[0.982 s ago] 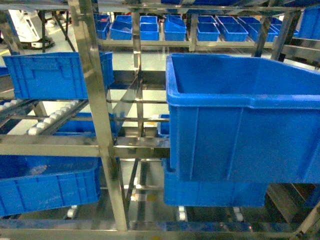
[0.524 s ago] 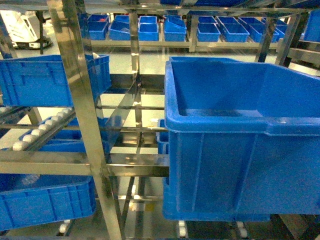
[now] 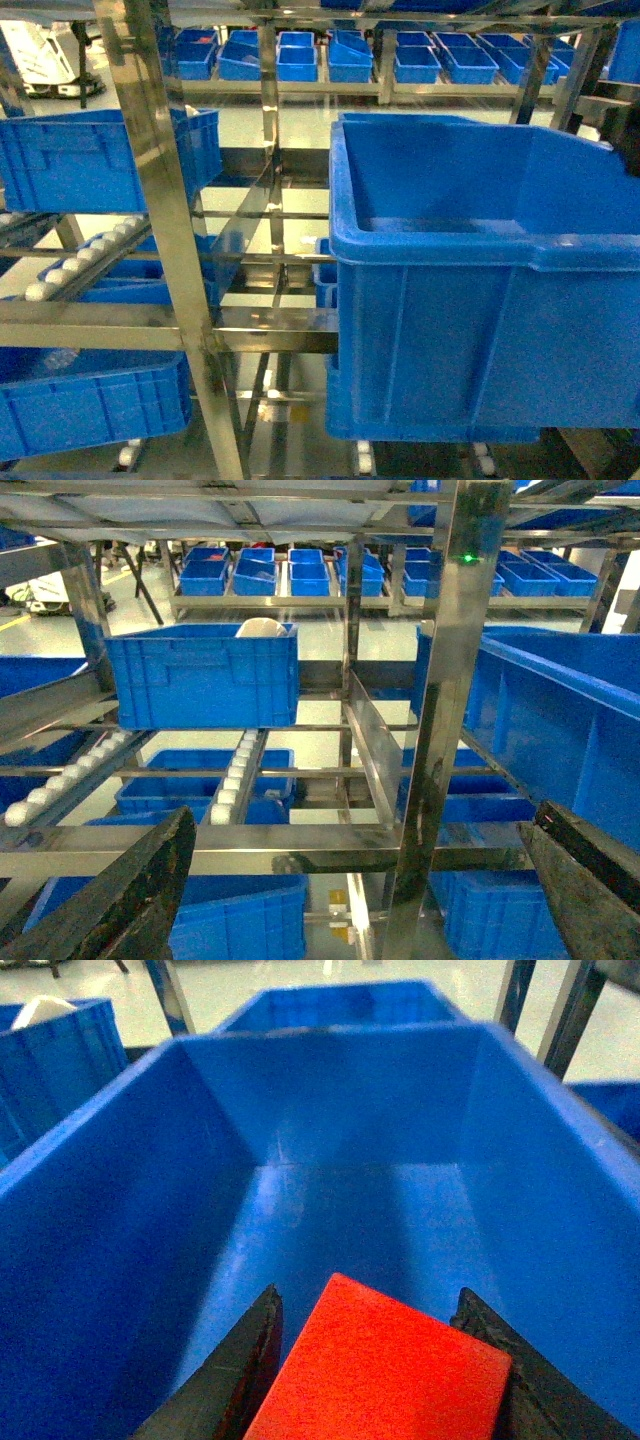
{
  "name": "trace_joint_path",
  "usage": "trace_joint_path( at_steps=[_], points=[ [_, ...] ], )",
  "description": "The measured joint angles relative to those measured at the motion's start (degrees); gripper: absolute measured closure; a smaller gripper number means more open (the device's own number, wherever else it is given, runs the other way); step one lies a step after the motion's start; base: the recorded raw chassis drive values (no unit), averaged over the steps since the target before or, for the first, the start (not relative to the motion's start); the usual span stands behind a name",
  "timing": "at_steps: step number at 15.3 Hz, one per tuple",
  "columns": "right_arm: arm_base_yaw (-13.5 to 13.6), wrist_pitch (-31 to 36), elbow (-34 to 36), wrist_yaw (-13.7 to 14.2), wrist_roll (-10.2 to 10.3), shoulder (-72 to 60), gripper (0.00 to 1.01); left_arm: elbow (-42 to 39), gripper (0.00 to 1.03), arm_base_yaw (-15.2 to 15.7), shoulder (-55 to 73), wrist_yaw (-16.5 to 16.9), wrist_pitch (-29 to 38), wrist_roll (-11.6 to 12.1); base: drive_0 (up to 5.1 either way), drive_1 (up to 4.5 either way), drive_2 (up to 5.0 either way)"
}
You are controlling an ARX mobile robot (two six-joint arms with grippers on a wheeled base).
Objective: Place magnetic block on left shelf second layer
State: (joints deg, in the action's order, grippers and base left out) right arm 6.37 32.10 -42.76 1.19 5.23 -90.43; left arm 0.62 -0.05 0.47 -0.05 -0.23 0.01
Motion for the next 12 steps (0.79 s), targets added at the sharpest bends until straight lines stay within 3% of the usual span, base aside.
trace_joint_path(
  at_steps=[4, 6, 8, 9, 10, 12],
  points=[
    [-0.26, -8.35, -13.18, 1.97, 9.9, -11.19, 0.57, 0.0, 0.05, 0.0, 0.0, 0.0, 0.0, 0.0, 0.0, 0.0, 0.0],
    [0.92, -12.26, -19.98, 3.13, 11.72, -14.51, 0.57, 0.0, 0.05, 0.0, 0.0, 0.0, 0.0, 0.02, 0.0, 0.0, 0.0],
    [1.99, -13.16, -22.12, 3.13, 11.5, -16.83, 0.54, 0.0, 0.05, 0.0, 0.0, -0.02, 0.02, 0.0, 0.0, 0.0, 0.0],
    [2.27, -10.25, -20.57, 3.69, 10.58, -16.59, 0.41, 0.0, 0.05, 0.0, 0.0, 0.0, -0.02, 0.0, 0.0, 0.0, 0.0],
    [2.29, -7.32, -17.77, 5.44, 8.9, -15.08, 0.28, 0.0, 0.05, 0.0, 0.0, 0.0, 0.0, 0.0, 0.0, 0.0, 0.0],
    [2.64, -3.04, -11.13, 9.25, 2.62, -9.99, 0.02, 0.0, 0.05, 0.0, 0.0, 0.02, 0.0, 0.0, 0.0, 0.0, 0.0]
  ],
)
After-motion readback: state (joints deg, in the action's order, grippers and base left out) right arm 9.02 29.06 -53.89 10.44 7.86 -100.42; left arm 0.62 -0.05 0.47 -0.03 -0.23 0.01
